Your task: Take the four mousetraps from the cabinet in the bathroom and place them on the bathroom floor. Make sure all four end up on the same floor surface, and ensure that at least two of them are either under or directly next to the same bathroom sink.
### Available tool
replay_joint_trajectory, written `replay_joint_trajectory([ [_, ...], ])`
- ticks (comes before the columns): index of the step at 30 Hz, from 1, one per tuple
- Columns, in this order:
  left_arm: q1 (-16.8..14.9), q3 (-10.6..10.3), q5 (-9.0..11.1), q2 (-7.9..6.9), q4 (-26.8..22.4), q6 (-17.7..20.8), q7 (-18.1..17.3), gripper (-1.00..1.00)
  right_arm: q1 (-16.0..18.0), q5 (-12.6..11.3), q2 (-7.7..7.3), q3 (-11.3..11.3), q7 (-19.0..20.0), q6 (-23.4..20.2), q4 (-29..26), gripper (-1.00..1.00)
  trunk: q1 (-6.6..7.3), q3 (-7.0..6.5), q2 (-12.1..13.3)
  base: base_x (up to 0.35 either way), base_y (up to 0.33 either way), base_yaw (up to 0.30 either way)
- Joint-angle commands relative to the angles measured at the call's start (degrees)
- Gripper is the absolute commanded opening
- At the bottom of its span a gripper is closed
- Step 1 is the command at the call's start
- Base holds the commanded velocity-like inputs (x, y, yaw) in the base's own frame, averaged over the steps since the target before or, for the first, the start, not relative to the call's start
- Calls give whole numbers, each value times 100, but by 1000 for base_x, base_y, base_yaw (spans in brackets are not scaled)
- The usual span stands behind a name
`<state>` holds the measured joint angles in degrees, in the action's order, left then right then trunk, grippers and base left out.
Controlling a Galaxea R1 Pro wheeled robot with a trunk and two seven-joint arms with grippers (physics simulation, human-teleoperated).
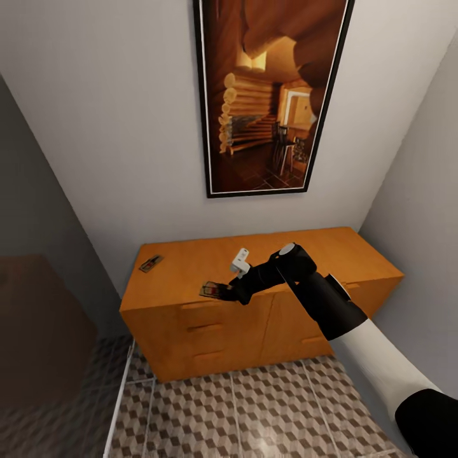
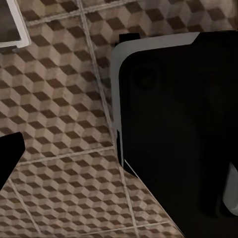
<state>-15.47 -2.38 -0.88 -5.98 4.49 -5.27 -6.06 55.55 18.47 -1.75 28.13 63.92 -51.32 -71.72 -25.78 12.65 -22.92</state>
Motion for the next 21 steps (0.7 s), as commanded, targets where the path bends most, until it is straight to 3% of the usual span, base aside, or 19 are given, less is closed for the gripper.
replay_joint_trajectory([
  [1,0,0,0,0,0,0,0,100,0,-1,0,0,-1,0,0,-100,0,0,0,-296,-155,0],
  [16,0,0,0,0,-1,0,0,100,0,-7,-15,10,-10,8,13,-100,0,0,0,-324,-29,0],
  [21,0,0,0,0,-1,-1,0,100,0,-15,-34,18,-24,43,140,-100,0,0,0,-147,0,0],
])
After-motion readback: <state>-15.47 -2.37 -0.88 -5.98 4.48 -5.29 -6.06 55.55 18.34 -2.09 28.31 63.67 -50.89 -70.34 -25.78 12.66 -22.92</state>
